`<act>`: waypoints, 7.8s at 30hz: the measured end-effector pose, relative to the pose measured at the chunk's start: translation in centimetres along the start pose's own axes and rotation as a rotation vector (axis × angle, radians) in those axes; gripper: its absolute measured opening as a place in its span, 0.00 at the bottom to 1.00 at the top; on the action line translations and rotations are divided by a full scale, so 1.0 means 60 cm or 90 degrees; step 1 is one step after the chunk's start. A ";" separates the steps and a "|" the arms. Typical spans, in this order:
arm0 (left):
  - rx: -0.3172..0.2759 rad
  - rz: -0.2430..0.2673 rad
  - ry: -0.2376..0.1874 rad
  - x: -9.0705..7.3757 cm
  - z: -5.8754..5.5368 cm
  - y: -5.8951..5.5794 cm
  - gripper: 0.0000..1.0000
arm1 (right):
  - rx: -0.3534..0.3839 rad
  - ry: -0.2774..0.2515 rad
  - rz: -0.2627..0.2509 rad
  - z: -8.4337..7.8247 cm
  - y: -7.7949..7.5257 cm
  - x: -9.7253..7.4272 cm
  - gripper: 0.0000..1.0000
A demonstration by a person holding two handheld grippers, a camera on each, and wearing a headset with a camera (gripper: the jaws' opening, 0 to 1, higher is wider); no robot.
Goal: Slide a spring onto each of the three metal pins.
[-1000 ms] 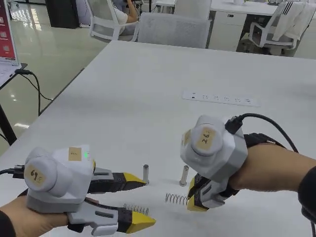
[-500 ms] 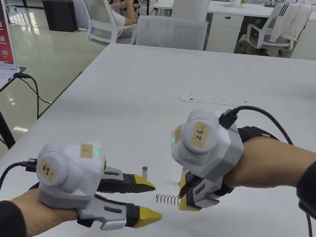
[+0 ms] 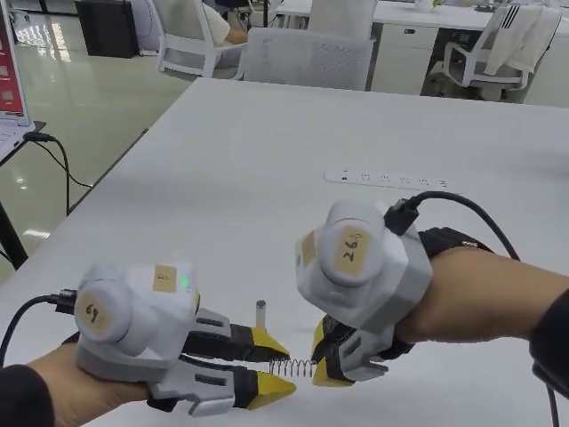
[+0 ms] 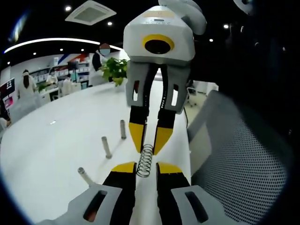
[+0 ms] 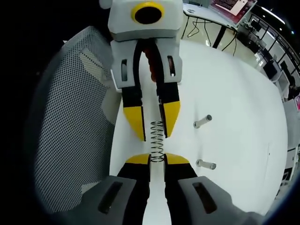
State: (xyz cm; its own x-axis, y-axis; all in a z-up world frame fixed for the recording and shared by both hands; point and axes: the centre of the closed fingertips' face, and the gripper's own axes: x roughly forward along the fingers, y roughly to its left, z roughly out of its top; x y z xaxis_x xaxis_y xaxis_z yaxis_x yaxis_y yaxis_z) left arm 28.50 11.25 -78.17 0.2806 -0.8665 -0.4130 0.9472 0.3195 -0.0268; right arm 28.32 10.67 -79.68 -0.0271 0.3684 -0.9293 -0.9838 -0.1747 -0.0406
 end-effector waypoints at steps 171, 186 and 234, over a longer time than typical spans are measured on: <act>-0.104 0.147 -0.061 -0.070 -0.041 0.042 0.60 | 0.069 0.075 -0.057 -0.056 -0.156 -0.023 0.08; -0.107 0.151 -0.060 -0.072 -0.044 0.043 0.58 | 0.073 0.101 -0.035 -0.068 -0.157 0.013 0.08; -0.111 0.154 -0.051 -0.073 -0.048 0.042 0.55 | 0.123 0.118 -0.020 -0.119 -0.129 0.051 0.15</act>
State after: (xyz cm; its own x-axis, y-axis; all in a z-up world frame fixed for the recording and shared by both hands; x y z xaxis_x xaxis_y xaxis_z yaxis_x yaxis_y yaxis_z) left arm 29.21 16.92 -79.03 0.5126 -0.7828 -0.3527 0.8128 0.5749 -0.0946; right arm 37.12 6.65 -84.84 0.0196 0.1950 -0.9806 -0.9997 0.0188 -0.0162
